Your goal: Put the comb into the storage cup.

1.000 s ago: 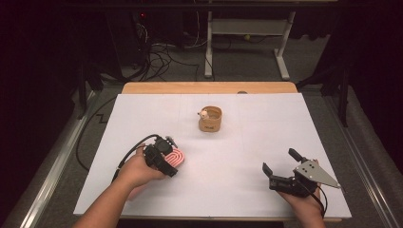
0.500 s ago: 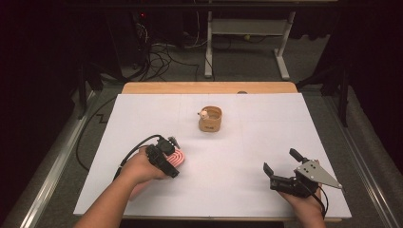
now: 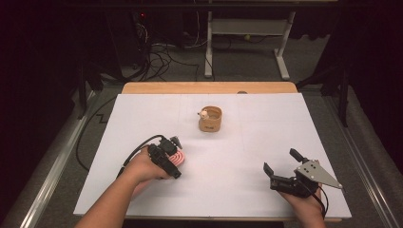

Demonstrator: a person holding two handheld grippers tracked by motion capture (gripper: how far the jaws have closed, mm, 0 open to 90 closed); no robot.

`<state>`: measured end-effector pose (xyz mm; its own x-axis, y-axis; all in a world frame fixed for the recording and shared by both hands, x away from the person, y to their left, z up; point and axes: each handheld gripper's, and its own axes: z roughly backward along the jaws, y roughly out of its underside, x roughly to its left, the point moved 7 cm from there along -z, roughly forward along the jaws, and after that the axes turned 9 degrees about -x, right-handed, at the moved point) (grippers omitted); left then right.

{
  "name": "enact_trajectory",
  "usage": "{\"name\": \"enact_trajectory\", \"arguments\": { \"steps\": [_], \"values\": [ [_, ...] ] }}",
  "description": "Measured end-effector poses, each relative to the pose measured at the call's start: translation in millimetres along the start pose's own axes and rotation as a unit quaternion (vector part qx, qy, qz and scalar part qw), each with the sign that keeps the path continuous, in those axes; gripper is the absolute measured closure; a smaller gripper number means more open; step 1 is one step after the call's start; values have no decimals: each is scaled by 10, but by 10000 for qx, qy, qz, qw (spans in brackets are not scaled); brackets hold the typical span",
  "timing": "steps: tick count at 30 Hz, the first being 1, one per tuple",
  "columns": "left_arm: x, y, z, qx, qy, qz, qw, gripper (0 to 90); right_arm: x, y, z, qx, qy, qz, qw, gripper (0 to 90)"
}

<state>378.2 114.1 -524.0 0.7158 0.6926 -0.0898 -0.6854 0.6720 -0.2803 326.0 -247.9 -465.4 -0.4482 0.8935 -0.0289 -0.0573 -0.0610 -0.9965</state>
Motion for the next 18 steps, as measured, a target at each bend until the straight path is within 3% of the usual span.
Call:
{"name": "enact_trajectory", "arguments": {
  "steps": [4, 18],
  "values": [
    [49, 9, 87, -87, 195, 94, 9997, 186, 0, -1, 1, -2, 0, 8, 10000, 5],
    [7, -9, 122, 24, 262, 85, 9996, 181, 1, -1, 6, 2, 12, -3, 10000, 5]
  ]
}}
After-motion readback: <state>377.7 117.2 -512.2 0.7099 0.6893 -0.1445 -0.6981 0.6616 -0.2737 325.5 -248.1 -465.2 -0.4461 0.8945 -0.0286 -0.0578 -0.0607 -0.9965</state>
